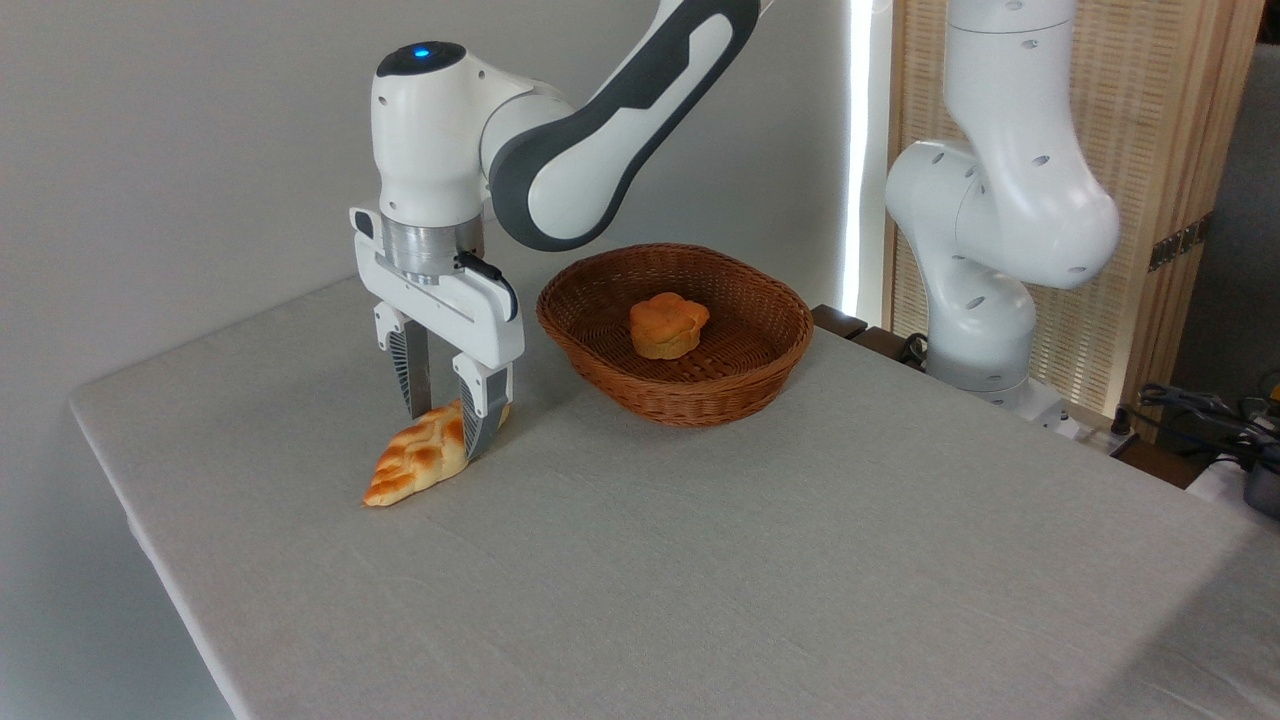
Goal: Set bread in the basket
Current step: 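Close the gripper on the braided roll and lift it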
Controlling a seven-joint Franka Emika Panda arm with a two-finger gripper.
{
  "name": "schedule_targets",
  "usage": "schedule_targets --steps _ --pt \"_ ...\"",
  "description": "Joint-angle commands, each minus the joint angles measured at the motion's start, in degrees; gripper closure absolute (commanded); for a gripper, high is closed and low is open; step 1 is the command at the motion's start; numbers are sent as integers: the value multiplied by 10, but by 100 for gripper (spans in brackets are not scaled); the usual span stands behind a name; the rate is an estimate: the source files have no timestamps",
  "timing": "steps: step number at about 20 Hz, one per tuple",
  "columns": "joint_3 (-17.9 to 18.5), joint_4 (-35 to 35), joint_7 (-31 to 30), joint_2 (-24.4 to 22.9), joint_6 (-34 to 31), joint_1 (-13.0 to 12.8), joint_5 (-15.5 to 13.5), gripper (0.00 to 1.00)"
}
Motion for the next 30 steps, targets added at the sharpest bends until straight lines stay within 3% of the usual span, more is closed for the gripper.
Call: schedule_targets --steps 1,3,24,27,30 --pt "0 -2 -2 2 14 0 8 55" --pt "0 -2 -1 2 14 0 8 63" --pt "5 11 0 -7 3 3 8 62" --pt "11 52 -1 -31 -59 5 2 62" --pt "22 54 4 -94 -143 6 -2 61"
